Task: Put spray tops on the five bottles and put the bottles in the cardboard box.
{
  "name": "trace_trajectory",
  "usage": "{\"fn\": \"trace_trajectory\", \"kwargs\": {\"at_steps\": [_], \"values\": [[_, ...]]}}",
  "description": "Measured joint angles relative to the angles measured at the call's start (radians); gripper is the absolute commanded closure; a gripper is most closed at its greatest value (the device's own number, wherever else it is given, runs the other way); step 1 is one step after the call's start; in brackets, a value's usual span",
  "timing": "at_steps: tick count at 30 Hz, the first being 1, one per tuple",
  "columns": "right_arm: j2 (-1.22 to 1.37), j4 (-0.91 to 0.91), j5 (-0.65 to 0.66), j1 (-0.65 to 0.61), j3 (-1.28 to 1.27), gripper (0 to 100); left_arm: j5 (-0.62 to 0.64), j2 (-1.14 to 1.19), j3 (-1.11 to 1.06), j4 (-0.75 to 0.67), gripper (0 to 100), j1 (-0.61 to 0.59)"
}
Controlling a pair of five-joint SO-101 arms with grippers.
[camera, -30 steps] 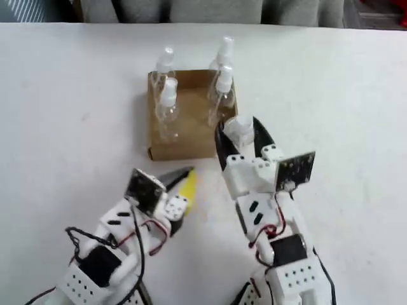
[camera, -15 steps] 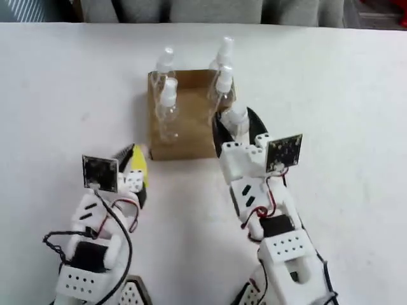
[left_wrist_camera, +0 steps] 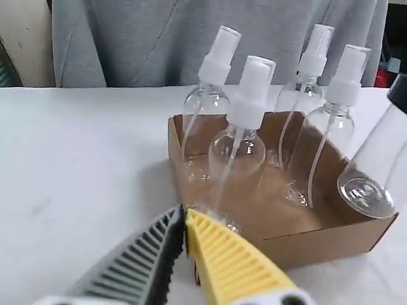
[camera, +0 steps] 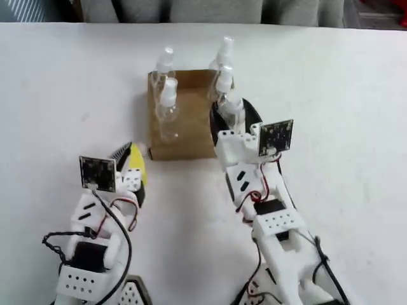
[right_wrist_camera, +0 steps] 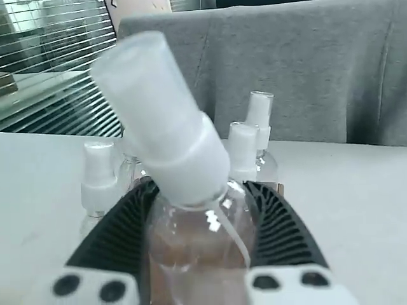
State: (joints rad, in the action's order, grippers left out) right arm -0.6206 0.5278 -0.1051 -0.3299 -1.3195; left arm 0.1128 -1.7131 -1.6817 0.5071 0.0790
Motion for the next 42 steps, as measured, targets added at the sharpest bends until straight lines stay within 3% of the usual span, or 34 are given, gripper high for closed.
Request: {"fn": "trace_trajectory", "kwargs": {"at_steps": [10,17,42], "values": [[0.204,0.012,0.0,0.015,0.121,98.4,0.0,0.0,-0.009,0.0,98,0.0],[0.305,0.118,0.0,0.017,0.124,98.4,0.0,0.0,-0.009,0.0,98,0.0],[0.44,0.124,0.0,0.017,0.149,98.4,-0.044,0.0,-0.009,0.0,98,0.0]]}}
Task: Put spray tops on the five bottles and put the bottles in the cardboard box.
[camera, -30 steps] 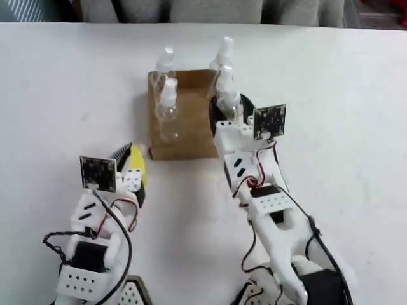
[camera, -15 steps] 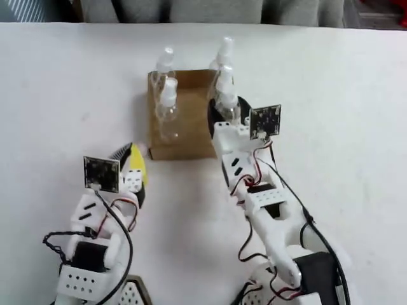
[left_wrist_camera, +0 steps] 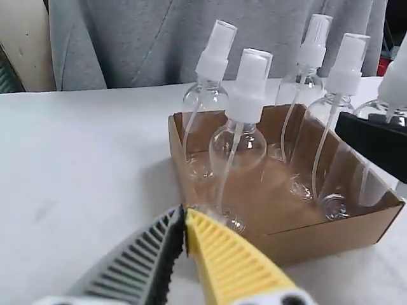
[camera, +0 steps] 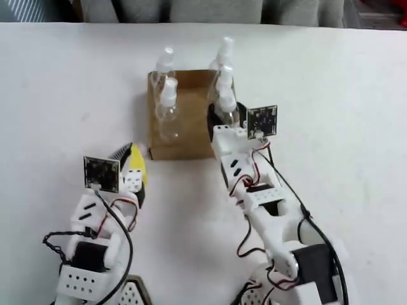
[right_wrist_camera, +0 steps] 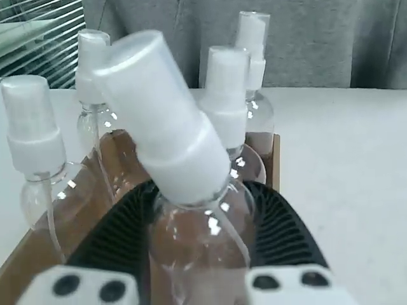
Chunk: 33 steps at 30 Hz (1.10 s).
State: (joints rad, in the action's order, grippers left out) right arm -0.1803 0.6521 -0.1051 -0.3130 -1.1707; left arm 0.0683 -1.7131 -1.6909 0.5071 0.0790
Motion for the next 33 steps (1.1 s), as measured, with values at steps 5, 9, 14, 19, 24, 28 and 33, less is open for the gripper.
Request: {"fn": "trace_trajectory", "kwargs": {"at_steps": [5,9,14,19,24,28,33], "values": [[0.08,0.002,0.0,0.009,0.043,98.3,0.0,0.0,0.0,0.0,98,0.0],[0.11,0.003,0.0,0.023,0.064,98.3,0.0,0.0,0.0,0.0,98,0.0],[0.121,0.003,0.0,0.023,0.064,98.3,0.0,0.0,-0.008,0.0,98,0.0],[0.121,0.003,0.0,0.023,0.064,98.1,0.0,0.0,-0.008,0.0,98,0.0],[0.121,0.003,0.0,0.023,0.064,98.1,-0.002,0.0,-0.008,0.0,98,0.0],[0.121,0.002,0.0,0.023,0.064,97.8,-0.002,0.0,-0.008,0.0,98,0.0],[0.123,-0.032,0.0,0.012,0.066,88.0,-0.002,0.0,-0.008,0.0,98,0.0]]}}
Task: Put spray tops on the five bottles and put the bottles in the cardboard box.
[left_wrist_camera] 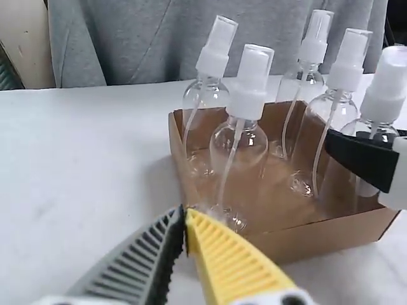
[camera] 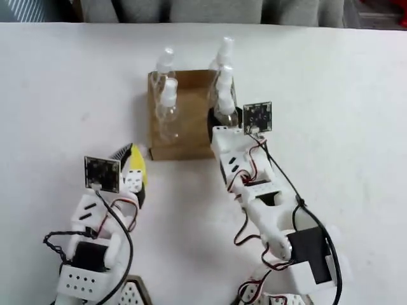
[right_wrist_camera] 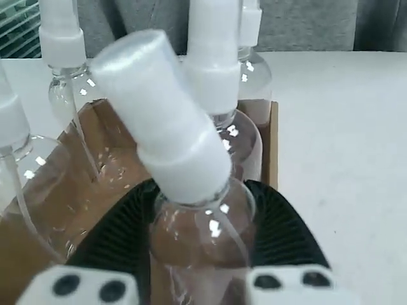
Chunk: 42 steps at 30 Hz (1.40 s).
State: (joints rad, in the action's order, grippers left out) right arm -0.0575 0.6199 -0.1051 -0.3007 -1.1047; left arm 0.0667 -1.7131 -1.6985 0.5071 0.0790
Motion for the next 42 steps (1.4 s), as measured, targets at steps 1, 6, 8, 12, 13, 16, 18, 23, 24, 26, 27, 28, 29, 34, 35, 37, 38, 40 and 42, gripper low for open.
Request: {"fn": "trace_trajectory", "kwargs": {"at_steps": [1,6,8,12,13,16,18,23,24,26,27,28,29,34,35,37,38,40,42], "values": [[0.0,-0.002,0.0,-0.005,0.0,86.4,0.0,0.0,0.0,0.0,98,0.0],[-0.002,-0.003,0.0,-0.015,0.0,83.7,0.0,0.0,0.0,0.0,98,0.0],[-0.002,-0.005,0.0,-0.015,0.0,82.0,0.0,0.0,0.0,0.0,98,0.0],[-0.002,-0.005,0.0,-0.015,0.0,76.5,0.0,0.0,0.0,0.0,98,0.0],[-0.002,-0.005,0.0,-0.015,0.0,75.0,0.0,0.0,0.0,0.0,98,0.0],[-0.002,-0.005,0.0,-0.014,0.0,71.3,0.0,0.0,0.0,0.0,98,0.0],[-0.002,-0.005,0.0,-0.014,0.0,69.6,0.0,0.0,0.0,0.0,98,0.0],[-0.002,-0.005,0.0,-0.014,0.0,68.4,0.0,0.0,0.0,0.0,98,0.0],[-0.002,-0.005,0.0,-0.014,0.0,68.4,0.0,0.0,0.0,0.0,98,0.0],[-0.002,-0.005,0.0,-0.014,0.0,68.4,0.0,0.0,0.0,0.0,98,0.0],[-0.002,-0.005,0.0,-0.014,0.0,68.3,0.0,0.0,0.0,0.0,98,0.0],[-0.002,-0.005,0.0,-0.014,0.0,68.3,0.0,0.0,0.0,0.0,98,0.0],[-0.002,-0.005,0.0,-0.014,0.0,68.3,0.0,0.0,0.0,0.0,98,0.0],[-0.002,-0.005,0.0,-0.014,0.0,68.1,0.0,0.0,0.0,0.0,98,0.0],[-0.002,-0.005,0.0,-0.014,0.0,66.8,0.0,0.0,0.0,0.0,98,0.0],[-0.002,-0.009,0.0,-0.014,0.0,61.5,0.0,0.0,0.0,0.0,98,0.0],[-0.002,-0.02,0.0,-0.014,0.0,58.7,0.0,0.0,0.0,0.0,98,0.0],[-0.002,-0.04,0.002,-0.015,0.0,54.8,0.0,0.0,0.0,0.0,98,0.0],[-0.002,-0.06,0.002,-0.015,0.0,54.3,0.0,0.0,0.0,0.0,98,0.0]]}}
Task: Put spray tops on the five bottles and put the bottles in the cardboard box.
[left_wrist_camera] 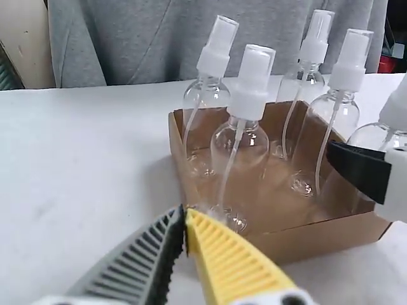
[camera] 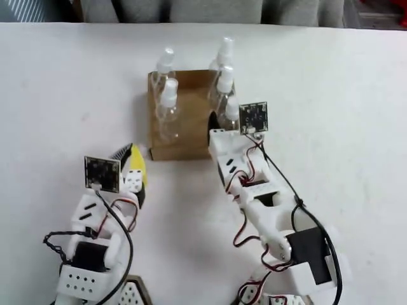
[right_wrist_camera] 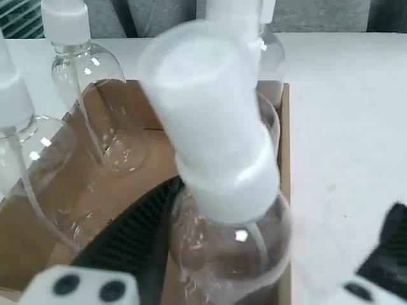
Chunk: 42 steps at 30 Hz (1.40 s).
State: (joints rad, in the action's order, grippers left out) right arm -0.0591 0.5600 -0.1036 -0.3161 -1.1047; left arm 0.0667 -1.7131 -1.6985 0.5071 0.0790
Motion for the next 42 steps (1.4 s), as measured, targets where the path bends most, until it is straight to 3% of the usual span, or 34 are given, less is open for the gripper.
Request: {"fn": "trace_trajectory", "kwargs": {"at_steps": [37,42], "values": [[-0.161,-0.115,0.0,0.003,0.0,54.0,0.0,0.0,0.0,0.0,98,0.0],[-0.166,-0.115,0.0,0.003,0.0,48.6,0.0,0.0,0.0,0.0,98,0.0]]}}
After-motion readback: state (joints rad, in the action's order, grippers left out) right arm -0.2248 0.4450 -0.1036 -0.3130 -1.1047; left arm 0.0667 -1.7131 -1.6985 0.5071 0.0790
